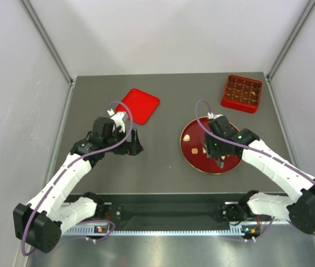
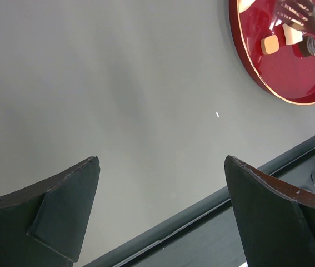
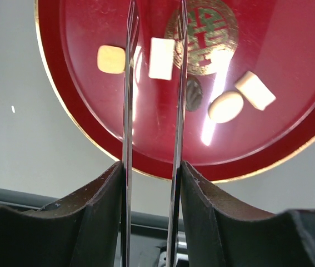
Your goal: Pack the chocolate
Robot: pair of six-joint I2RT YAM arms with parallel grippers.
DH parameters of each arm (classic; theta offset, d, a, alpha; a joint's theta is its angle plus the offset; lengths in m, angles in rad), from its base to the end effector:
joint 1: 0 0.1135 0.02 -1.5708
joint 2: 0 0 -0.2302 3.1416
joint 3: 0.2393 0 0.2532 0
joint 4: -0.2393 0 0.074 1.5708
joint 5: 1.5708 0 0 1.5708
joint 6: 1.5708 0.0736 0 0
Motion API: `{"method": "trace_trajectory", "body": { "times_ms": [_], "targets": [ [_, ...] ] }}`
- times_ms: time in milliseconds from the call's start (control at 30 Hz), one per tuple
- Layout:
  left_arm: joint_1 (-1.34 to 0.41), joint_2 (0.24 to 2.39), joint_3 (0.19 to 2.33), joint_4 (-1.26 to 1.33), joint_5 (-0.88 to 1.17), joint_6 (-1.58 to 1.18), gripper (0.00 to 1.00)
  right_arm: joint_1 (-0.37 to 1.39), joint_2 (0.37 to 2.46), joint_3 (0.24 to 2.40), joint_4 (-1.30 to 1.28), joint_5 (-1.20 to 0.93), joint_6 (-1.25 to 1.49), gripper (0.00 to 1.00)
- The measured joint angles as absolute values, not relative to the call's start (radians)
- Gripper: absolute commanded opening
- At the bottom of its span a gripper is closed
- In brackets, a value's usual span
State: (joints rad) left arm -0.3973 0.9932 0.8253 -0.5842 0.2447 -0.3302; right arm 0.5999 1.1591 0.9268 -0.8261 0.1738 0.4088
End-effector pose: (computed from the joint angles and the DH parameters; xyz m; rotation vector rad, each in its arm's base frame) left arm 0.2264 -0.1144 0.2251 0.2069 2.3766 -0.6415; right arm 0.2159 0.1323 0.1986 -0.1896 2.6021 0.1312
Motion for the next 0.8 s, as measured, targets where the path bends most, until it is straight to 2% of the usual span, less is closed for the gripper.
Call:
{"method": "trace_trajectory", "body": {
  "times_ms": [533,800],
  "targets": [
    [-0.397,0.993,0.826,-0.584,0.245,-0.33,0.99,0.61,1.048,0.871,-0.886,0.168,0.45,0.43],
    [-0.397,0.993,0.825,-0.584,0.245,-0.331,0.99,0.632,1.05,0.845,-0.883,0.162,0.465,0.38]
  ]
}}
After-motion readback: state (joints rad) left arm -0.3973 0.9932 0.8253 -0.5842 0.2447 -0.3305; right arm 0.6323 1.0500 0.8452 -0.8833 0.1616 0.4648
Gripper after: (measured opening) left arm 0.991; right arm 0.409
